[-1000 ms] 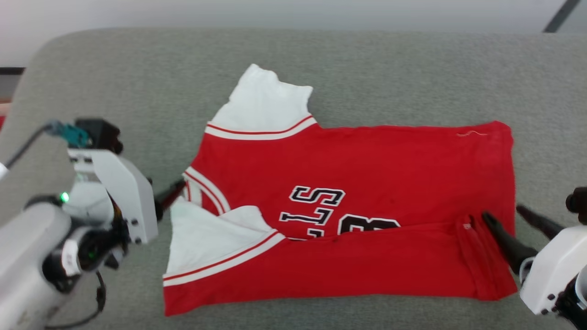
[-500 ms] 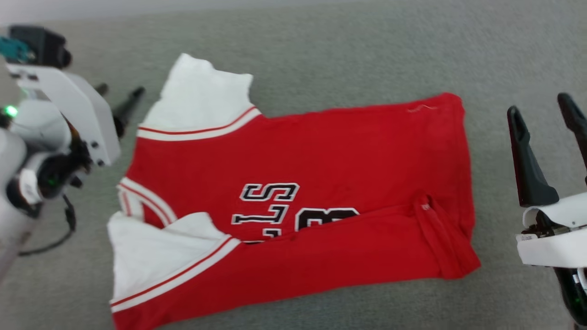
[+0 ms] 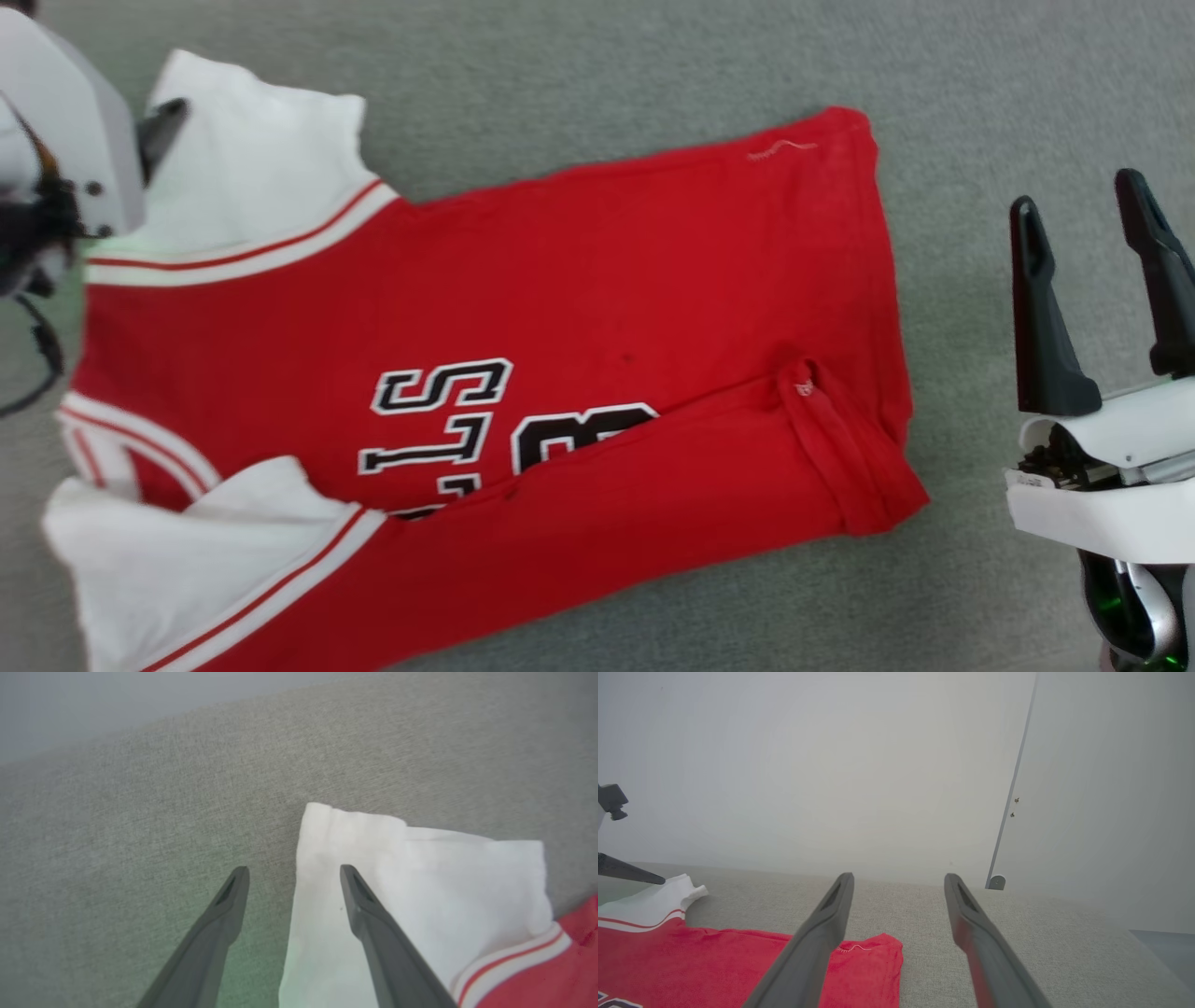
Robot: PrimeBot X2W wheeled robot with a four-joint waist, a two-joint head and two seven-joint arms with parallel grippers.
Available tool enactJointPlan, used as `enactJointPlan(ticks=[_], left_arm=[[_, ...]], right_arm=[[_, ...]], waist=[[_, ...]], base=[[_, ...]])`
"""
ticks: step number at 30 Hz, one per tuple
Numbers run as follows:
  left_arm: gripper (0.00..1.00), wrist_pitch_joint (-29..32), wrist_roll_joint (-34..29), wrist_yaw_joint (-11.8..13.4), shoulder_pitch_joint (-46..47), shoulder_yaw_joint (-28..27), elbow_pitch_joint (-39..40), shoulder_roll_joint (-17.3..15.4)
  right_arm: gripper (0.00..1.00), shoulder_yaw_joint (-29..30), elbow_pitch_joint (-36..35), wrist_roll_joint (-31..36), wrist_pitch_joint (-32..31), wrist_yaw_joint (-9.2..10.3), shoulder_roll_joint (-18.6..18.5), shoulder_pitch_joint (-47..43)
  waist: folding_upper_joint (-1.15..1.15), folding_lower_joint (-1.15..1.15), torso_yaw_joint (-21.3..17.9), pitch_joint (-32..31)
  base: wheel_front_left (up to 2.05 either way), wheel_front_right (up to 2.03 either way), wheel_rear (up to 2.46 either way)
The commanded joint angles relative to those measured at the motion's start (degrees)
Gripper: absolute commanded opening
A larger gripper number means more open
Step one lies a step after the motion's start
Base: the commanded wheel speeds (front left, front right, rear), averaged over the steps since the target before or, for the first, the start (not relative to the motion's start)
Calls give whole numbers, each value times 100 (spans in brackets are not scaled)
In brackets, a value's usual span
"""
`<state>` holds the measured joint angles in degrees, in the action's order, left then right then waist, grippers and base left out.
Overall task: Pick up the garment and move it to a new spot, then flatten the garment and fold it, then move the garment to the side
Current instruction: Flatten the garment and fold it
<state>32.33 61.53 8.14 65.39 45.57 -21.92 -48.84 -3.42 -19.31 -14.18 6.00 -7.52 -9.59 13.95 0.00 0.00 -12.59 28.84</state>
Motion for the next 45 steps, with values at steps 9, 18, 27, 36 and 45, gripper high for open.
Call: enactJointPlan(ticks=[9, 18, 27, 36, 45], left_arm=[[100, 917, -34, 122, 345, 263, -723, 95], [0, 1725, 536, 327, 249, 254, -780, 447], [0, 1560, 410, 398, 464, 178, -488, 447], [0, 1090, 251, 104, 680, 158, -588, 641], [0, 952, 221, -92, 850, 211, -888, 989]], right_arm=[[100, -115, 215, -131, 148, 6, 49, 167], [100, -64, 257, -155, 94, 6, 48, 203], [100, -23, 312, -274, -54, 6, 63, 263], [100, 151, 724, -540, -1327, 6, -42, 662], [100, 119, 1562, -613, -3025, 6, -132, 1596]], waist=[[0, 0, -479, 500], [0, 0, -397, 474], [0, 0, -272, 378], [0, 0, 34, 107], [0, 0, 260, 78]], base=[[0, 0, 0], [0, 0, 0], [0, 0, 0], [0, 0, 0], [0, 0, 0]])
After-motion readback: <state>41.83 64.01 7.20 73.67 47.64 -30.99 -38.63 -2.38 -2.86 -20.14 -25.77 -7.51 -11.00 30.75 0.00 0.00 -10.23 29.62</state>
